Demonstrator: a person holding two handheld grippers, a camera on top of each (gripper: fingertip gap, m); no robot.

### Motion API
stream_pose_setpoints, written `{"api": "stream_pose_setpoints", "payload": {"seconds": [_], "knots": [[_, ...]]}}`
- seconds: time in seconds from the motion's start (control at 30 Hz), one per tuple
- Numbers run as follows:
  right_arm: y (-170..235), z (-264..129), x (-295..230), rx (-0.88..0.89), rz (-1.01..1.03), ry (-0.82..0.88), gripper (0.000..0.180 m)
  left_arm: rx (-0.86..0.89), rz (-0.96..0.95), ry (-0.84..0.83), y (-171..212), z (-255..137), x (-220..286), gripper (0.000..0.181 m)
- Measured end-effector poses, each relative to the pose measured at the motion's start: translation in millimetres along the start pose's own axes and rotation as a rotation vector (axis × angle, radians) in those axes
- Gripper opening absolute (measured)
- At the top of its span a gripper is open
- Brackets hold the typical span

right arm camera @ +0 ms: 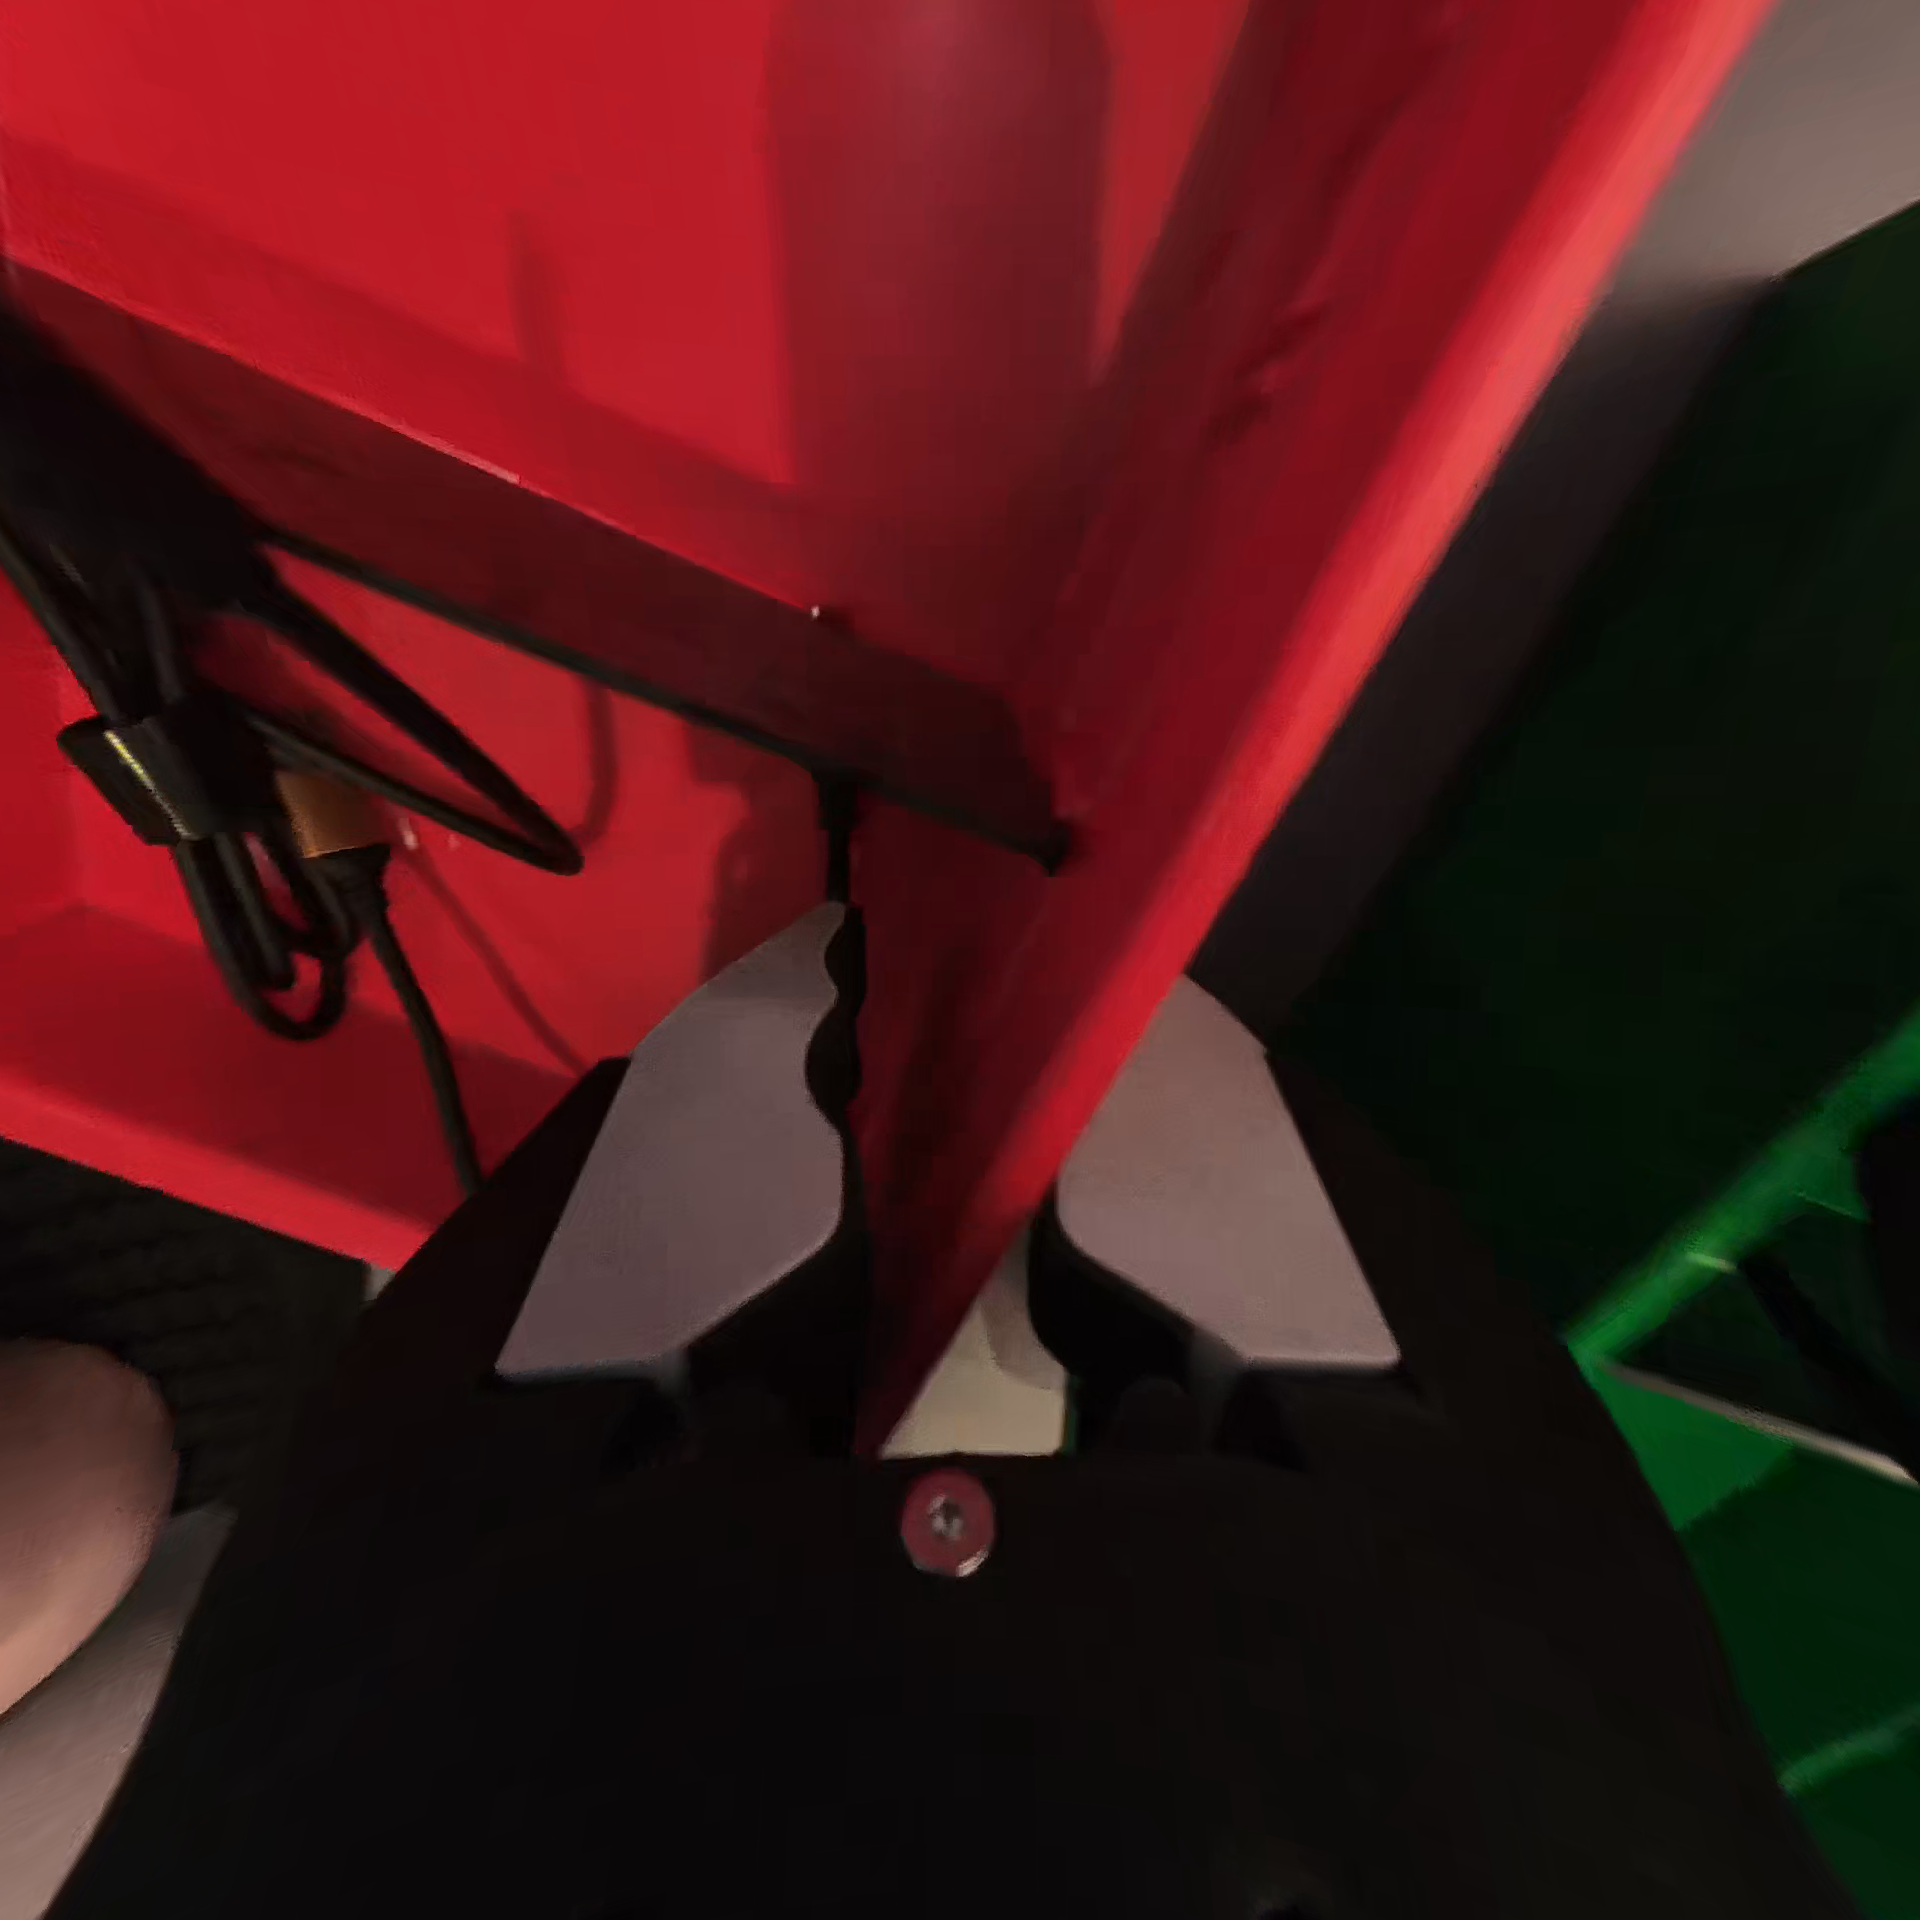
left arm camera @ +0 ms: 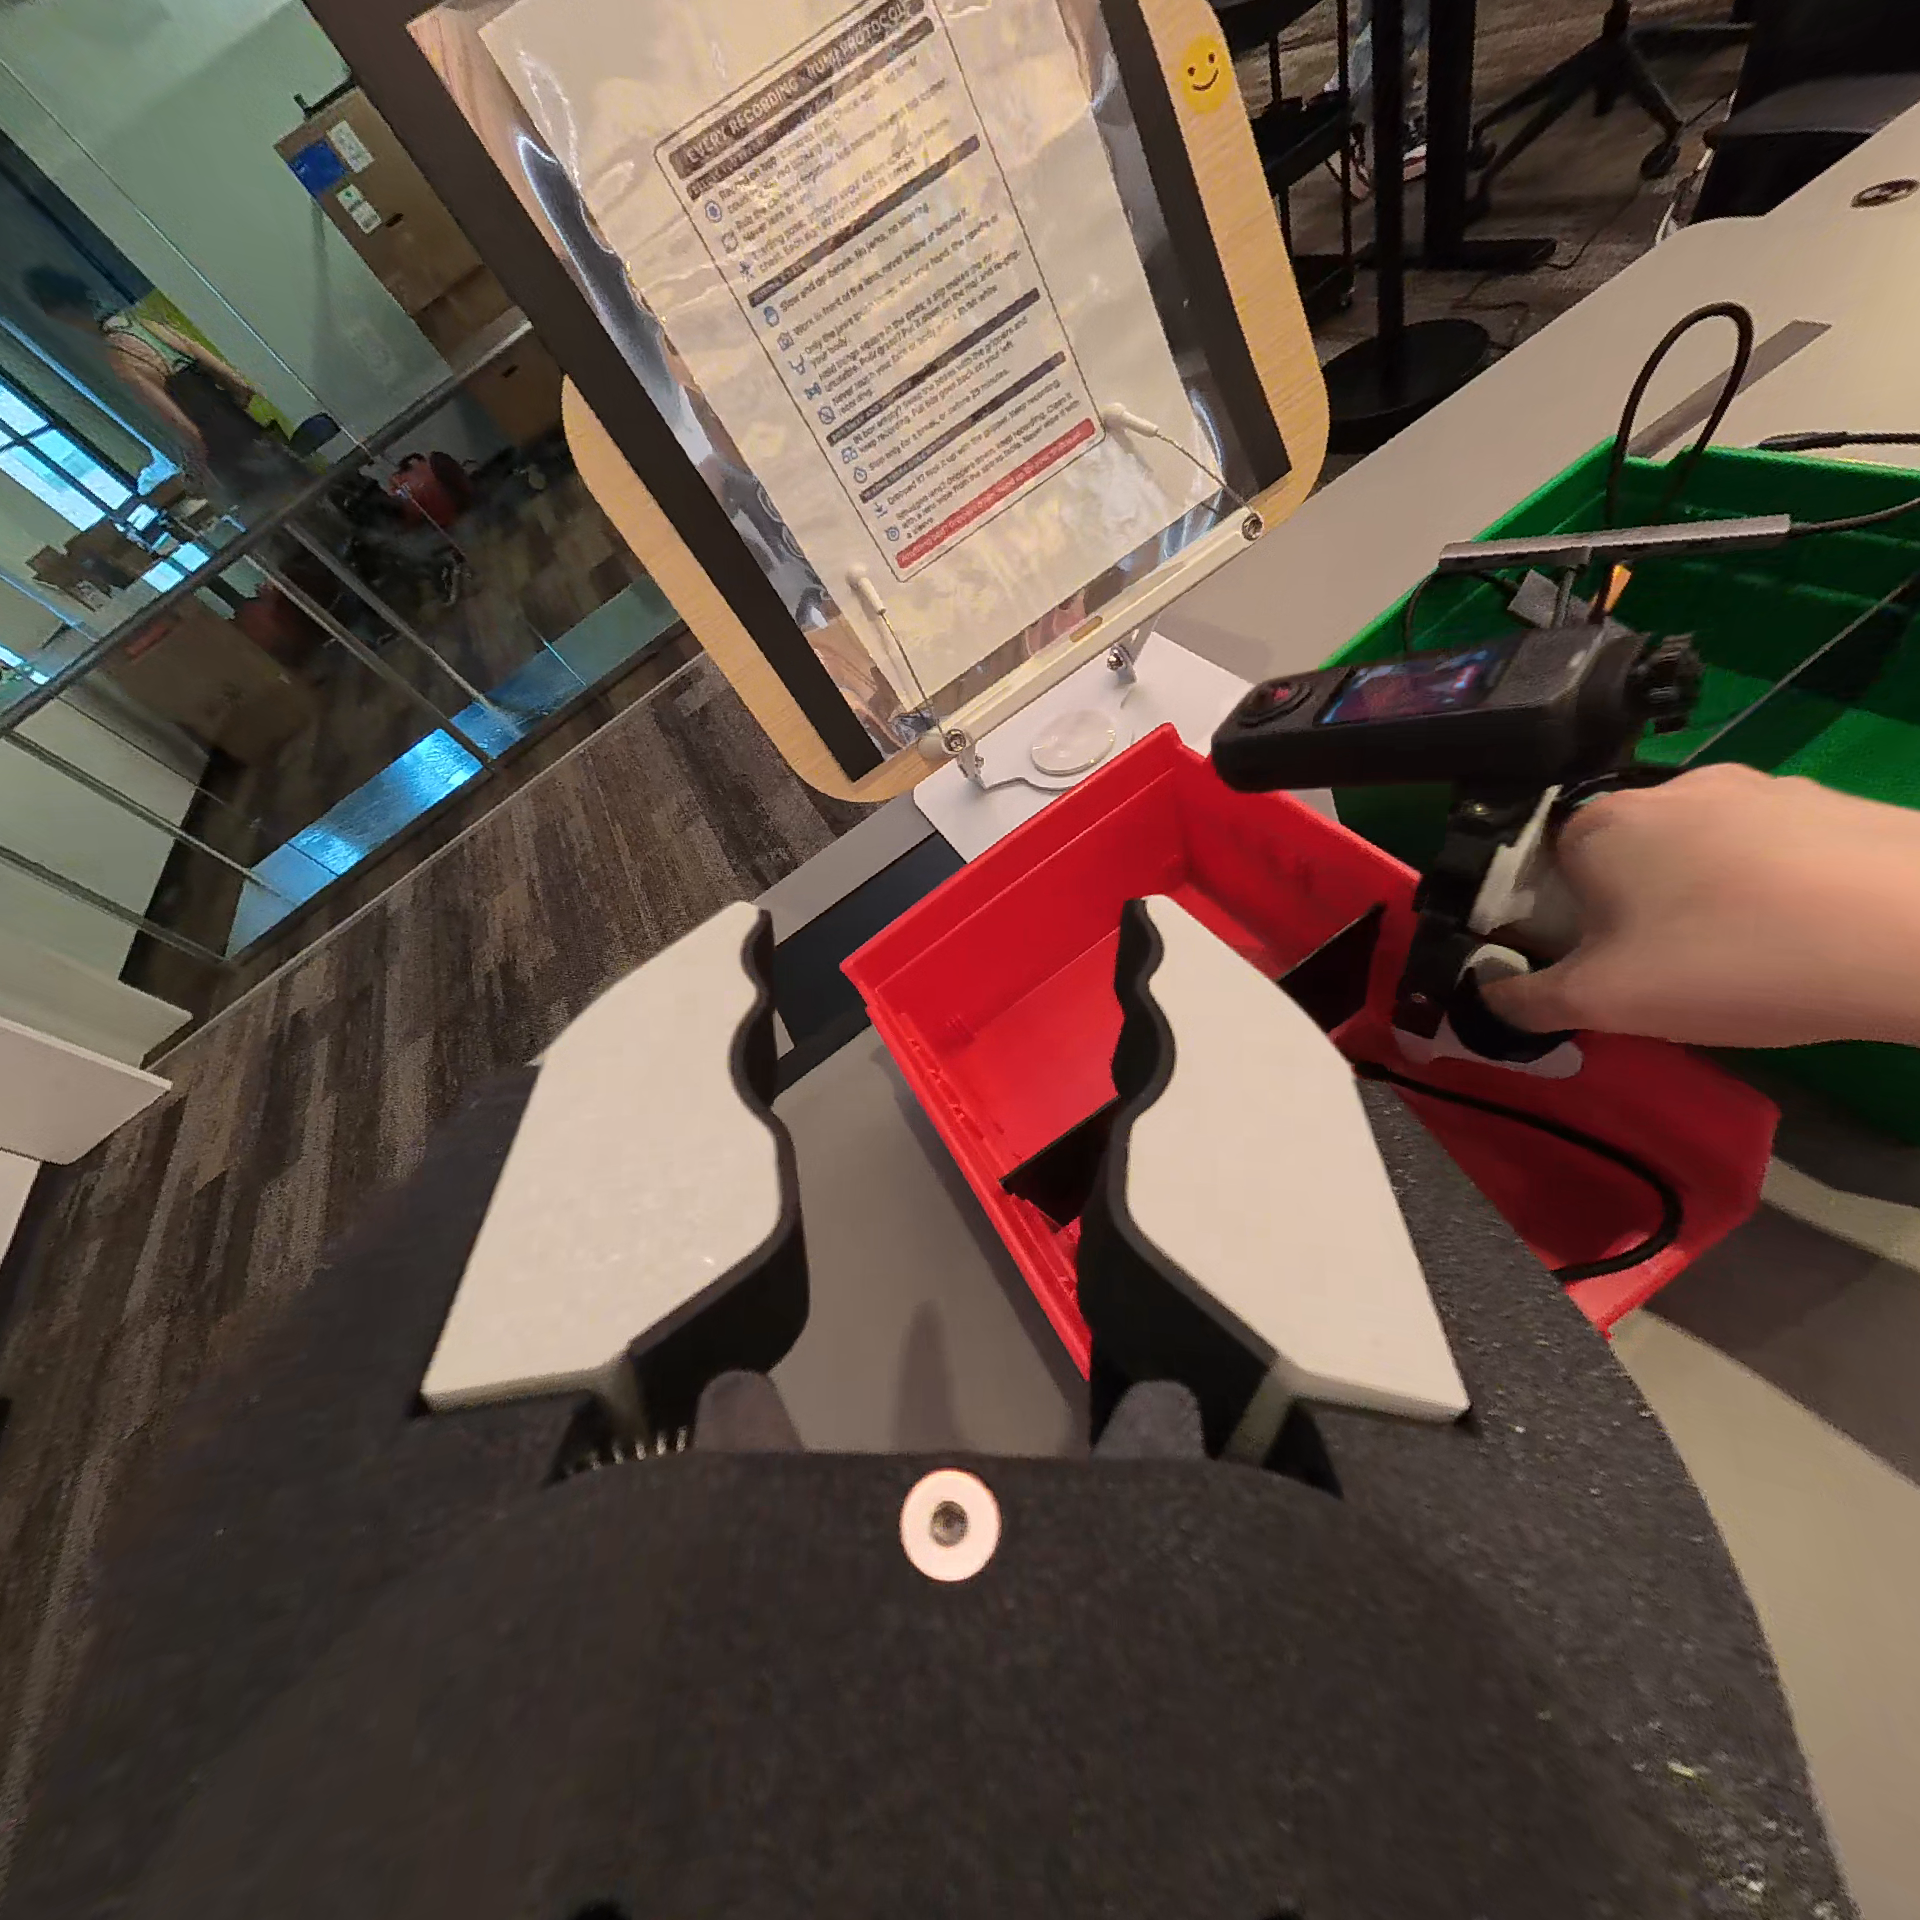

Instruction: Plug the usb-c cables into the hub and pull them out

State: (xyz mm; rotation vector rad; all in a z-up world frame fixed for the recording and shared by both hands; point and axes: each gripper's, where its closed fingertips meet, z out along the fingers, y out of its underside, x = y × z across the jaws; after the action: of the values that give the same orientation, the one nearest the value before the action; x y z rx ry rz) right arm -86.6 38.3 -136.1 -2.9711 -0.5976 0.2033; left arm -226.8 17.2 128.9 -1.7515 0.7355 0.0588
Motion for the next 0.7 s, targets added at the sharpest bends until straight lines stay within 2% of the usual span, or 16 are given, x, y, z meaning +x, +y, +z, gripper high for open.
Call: {"api": "stream_pose_setpoints", "payload": {"seconds": [0.1,0.27,0.43,0.57,0.7], "knots": [[0.3,6.4,-7.3,-0.047,0.060,-0.113,0.015,-0.005,-0.008,-0.009,2.2,-0.7,-3.5,0.062],[-3.2,6.1,1.8,-0.078,0.018,-0.058,0.007,-0.002,-0.031,-0.029,1.6,-2.0,-7.4,0.063],[-10.5,0.6,0.4,-0.098,-0.003,-0.046,0.007,0.018,-0.074,-0.058,-1.2,-8.3,-13.8,0.065],[-14.5,-18.5,3.4,-0.139,-0.027,-0.019,0.007,0.002,-0.070,-0.108,3.1,-14.7,-22.6,0.068],[-24.2,-55.9,5.4,-0.140,-0.068,0.000,0.006,-0.002,-0.062,-0.133,3.5,-20.8,-24.8,0.070]]}}
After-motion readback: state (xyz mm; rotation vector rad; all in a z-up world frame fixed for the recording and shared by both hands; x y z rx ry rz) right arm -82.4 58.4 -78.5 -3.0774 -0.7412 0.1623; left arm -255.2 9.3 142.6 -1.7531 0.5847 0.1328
